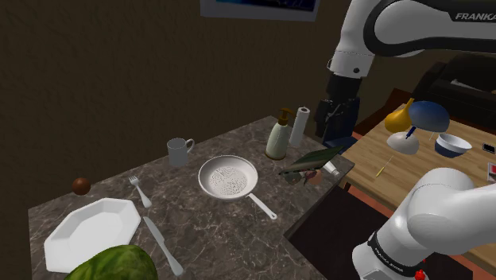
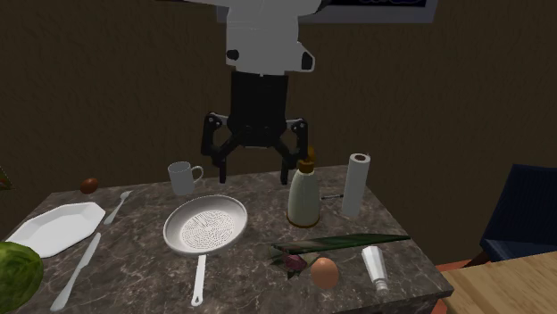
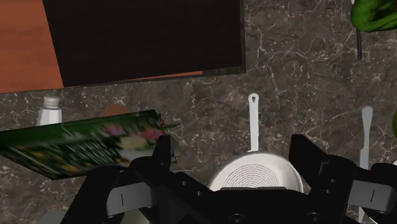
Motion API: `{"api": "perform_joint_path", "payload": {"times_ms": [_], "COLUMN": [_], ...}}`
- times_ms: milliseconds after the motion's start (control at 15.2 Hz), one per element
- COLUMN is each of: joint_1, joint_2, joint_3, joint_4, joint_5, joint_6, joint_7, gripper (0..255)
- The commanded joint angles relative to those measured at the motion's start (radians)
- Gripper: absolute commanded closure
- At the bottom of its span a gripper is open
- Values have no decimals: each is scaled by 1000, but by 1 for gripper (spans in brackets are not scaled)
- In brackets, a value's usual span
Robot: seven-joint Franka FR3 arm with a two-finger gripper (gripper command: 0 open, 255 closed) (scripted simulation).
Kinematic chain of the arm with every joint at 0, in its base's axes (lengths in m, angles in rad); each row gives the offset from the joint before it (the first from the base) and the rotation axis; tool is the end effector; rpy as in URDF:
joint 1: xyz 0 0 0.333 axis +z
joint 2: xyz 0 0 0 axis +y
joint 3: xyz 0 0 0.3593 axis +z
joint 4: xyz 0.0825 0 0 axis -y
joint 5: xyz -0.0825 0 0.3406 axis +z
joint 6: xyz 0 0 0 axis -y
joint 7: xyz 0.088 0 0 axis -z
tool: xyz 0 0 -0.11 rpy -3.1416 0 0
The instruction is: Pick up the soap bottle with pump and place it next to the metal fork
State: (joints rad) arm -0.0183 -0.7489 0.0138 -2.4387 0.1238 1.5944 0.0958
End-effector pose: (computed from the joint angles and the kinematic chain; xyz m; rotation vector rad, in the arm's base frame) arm 0.2411 0.0136 0.5766 -3.0231 0.1714 0.1520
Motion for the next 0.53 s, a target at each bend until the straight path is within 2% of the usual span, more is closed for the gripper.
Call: {"api": "perform_joint_path", "payload": {"times_ms": [0, 462], "joint_1": [0, -41], "joint_2": [0, 199], "joint_3": [0, -51], "joint_4": [0, 57], "joint_5": [0, -63], "joint_6": [0, 184], "joint_7": [0, -69], "gripper": [0, 0]}}
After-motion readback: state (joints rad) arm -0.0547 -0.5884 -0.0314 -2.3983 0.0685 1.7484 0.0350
